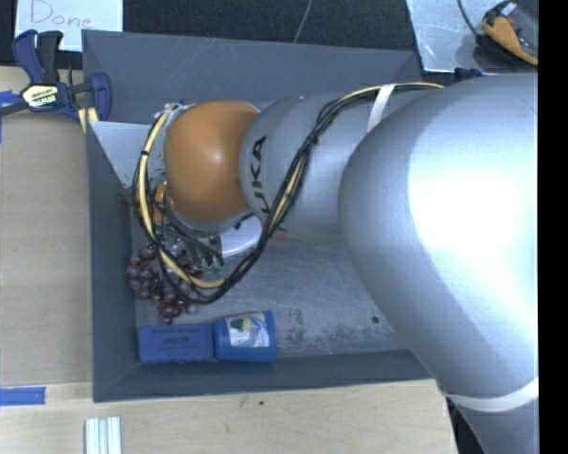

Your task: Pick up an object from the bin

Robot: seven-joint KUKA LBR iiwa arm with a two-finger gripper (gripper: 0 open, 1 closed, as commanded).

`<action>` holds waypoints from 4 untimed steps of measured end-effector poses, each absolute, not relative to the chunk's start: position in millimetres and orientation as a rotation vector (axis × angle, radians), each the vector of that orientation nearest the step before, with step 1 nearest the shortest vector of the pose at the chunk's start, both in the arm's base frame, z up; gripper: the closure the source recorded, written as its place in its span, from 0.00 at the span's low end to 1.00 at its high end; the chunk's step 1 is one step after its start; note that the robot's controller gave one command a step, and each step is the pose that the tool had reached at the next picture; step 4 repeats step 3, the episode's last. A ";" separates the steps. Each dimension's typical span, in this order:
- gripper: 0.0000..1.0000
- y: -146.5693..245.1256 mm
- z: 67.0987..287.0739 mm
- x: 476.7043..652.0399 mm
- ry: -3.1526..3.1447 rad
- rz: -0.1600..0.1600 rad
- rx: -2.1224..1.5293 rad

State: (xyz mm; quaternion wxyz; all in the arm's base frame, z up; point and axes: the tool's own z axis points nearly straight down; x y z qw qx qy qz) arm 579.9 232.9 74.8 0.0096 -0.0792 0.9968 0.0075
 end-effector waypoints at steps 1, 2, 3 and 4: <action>1.00 231.8 85.2 578.0 3.118 0.019 -0.248; 1.00 231.0 125.6 577.5 3.120 0.017 -0.248; 1.00 231.4 155.0 578.6 3.116 0.019 -0.247; 1.00 231.4 155.0 578.6 3.116 0.019 -0.247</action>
Offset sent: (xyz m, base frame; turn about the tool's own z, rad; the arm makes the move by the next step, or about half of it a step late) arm -0.0008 -0.0003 0.0846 -0.0003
